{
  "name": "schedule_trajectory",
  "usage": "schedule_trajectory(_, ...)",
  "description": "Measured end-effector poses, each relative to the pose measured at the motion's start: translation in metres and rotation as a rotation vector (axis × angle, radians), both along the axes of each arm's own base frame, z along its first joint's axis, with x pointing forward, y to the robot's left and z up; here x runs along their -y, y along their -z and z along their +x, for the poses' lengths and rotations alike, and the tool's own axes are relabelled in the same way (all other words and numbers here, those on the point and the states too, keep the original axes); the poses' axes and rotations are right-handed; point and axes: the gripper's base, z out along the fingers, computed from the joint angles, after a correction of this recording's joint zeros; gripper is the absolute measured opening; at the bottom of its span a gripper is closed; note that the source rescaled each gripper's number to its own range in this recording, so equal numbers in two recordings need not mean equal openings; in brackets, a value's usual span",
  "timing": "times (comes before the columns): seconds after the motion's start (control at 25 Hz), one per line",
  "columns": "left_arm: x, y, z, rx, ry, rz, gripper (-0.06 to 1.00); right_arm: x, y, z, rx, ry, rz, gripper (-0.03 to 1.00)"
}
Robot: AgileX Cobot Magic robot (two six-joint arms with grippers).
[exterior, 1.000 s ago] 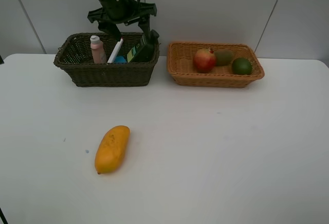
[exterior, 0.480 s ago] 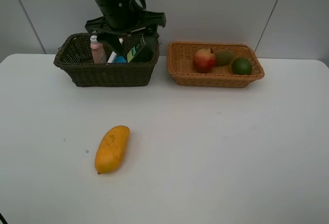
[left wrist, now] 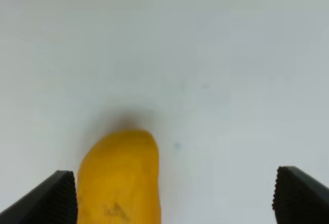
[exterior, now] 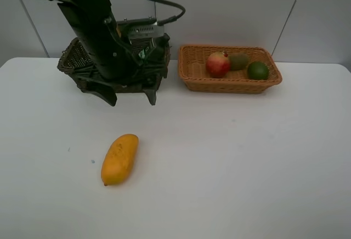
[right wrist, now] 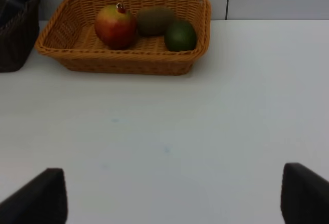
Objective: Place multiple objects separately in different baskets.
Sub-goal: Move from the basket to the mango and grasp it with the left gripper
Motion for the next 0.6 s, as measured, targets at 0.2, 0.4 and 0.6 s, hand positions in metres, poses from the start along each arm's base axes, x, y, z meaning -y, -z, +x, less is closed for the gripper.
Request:
schedule_trajectory(0.2,-0.006,0.016,-0.009,-0.043,-0.014,0.024,1.0,0.0,0.0,0.0,0.0,0.0,0.0,1.0)
schedule_trajectory(0.4,-0.01,0.032,-0.019,-0.074,-0.027,0.031,1.0,0.0,0.0,0.0,0.0,0.0,0.0,1.0)
schedule_trajectory(0.6,-0.012,0.047,-0.032,-0.096,-0.033,0.04,1.0,0.0,0.0,0.0,0.0,0.0,0.0,1.0)
